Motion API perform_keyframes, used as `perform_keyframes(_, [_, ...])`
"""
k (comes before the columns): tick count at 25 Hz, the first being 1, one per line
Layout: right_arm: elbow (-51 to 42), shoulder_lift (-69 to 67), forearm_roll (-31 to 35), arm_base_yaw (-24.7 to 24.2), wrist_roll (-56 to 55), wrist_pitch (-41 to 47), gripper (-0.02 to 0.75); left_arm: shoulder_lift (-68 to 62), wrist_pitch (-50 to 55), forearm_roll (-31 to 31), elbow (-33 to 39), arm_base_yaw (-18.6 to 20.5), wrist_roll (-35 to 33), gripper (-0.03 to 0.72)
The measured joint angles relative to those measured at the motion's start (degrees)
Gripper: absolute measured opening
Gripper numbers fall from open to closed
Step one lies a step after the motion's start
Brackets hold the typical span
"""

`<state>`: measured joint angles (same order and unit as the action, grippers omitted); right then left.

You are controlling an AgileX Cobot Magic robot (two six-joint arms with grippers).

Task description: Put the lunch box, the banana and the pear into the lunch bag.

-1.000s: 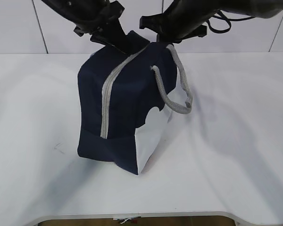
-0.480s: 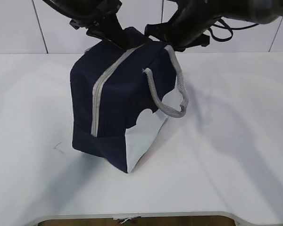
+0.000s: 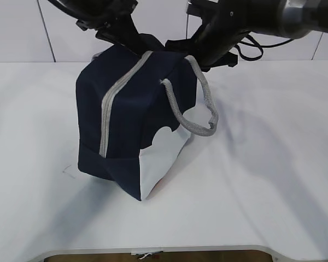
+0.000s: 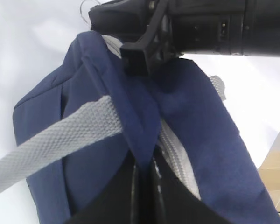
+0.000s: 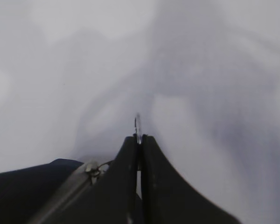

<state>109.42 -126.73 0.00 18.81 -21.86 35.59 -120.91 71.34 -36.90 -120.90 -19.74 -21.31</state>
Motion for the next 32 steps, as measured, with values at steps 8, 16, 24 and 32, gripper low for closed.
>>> perform_keyframes(8, [0.0,0.0,0.0,0.0,-0.09,0.48,0.013,0.0,0.0,1.11,0.0,0.0,0.0,-0.005])
perform_keyframes(16, [1.64,-0.23,0.0,0.0,-0.09,1.71,0.021,0.11,0.0,2.15,0.0,0.0,0.0,-0.005])
perform_keyframes(24, [5.09,-1.04,-0.42,-0.34,-0.09,5.63,0.306,0.32,0.35,3.24,0.0,0.0,0.0,-0.005])
perform_keyframes(32, [12.38,-1.04,-0.89,-0.34,4.6,16.2,0.409,0.51,0.35,4.45,0.0,0.0,-0.04,-0.005])
